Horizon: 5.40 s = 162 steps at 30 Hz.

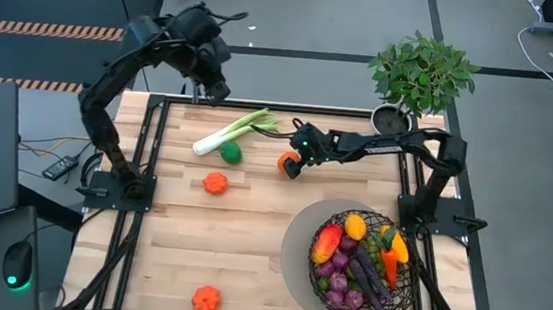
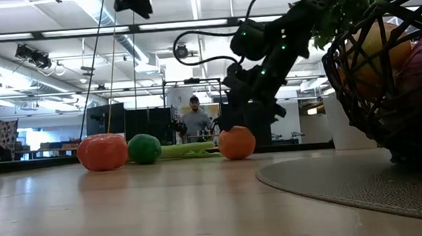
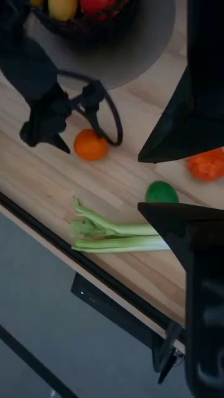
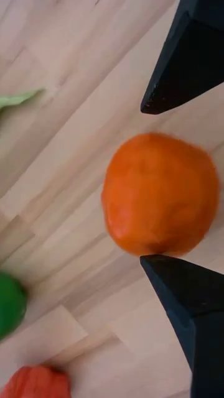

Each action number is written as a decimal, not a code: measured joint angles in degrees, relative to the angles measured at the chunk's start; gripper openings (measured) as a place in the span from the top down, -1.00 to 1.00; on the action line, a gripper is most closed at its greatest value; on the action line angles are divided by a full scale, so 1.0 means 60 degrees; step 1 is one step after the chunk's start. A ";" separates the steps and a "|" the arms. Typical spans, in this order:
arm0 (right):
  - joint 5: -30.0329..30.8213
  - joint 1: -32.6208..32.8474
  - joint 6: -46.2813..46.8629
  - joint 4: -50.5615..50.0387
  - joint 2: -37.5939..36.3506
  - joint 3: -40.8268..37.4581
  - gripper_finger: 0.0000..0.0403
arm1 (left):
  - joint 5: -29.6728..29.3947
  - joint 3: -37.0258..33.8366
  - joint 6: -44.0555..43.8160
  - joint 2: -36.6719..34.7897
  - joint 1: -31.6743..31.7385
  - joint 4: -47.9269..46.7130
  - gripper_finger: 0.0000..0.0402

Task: Build produce basket
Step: Put the orange into the black basket, then put the bottom orange squash into the black basket

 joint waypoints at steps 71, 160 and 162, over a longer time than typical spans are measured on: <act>-0.2109 0.6734 0.9219 -1.0246 -0.4881 0.0556 -0.93 | -0.0789 -0.0080 -0.0070 0.0399 -0.1480 0.1770 0.44; 0.2302 0.7231 0.5357 -0.9521 -0.6899 0.0535 -0.79 | 0.1501 -0.9894 -0.7835 -0.3258 -1.0389 0.6652 -0.30; 0.2330 0.7231 0.5220 -0.9525 -0.6899 0.0535 -0.79 | 0.1243 -0.9894 -0.8187 -0.3225 -1.0728 0.7186 -0.31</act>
